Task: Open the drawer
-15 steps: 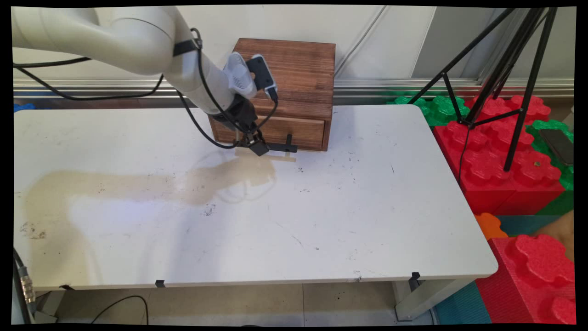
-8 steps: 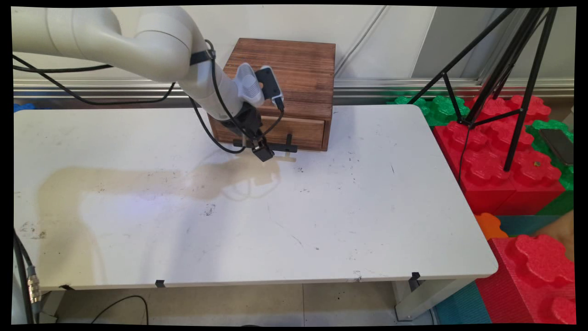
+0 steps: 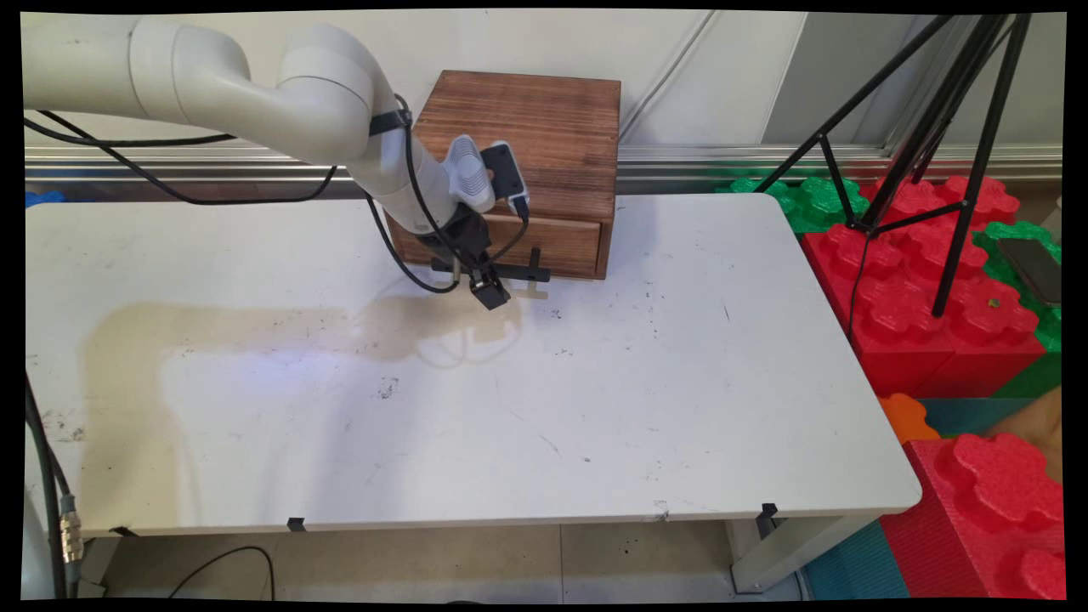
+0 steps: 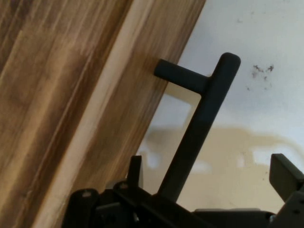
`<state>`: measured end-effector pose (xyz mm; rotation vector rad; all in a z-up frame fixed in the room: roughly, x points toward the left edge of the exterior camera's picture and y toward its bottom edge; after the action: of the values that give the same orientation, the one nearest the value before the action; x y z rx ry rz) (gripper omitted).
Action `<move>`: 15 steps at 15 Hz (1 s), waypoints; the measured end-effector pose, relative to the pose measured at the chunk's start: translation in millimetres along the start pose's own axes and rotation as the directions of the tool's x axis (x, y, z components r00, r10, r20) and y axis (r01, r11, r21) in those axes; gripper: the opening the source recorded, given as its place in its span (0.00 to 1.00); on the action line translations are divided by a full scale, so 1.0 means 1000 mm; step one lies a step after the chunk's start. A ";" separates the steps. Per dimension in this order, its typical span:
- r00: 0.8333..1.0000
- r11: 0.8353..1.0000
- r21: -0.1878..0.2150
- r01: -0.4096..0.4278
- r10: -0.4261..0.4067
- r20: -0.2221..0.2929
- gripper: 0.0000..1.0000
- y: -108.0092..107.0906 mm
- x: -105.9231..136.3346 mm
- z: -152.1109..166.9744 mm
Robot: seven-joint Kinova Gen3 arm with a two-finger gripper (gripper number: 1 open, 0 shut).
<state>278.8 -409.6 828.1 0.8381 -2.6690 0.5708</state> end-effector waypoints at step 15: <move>1.000 0.998 -0.063 0.031 -0.030 0.008 1.00 0.006 -0.006 0.019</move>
<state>277.5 -410.7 806.9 0.8630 -2.6610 0.4752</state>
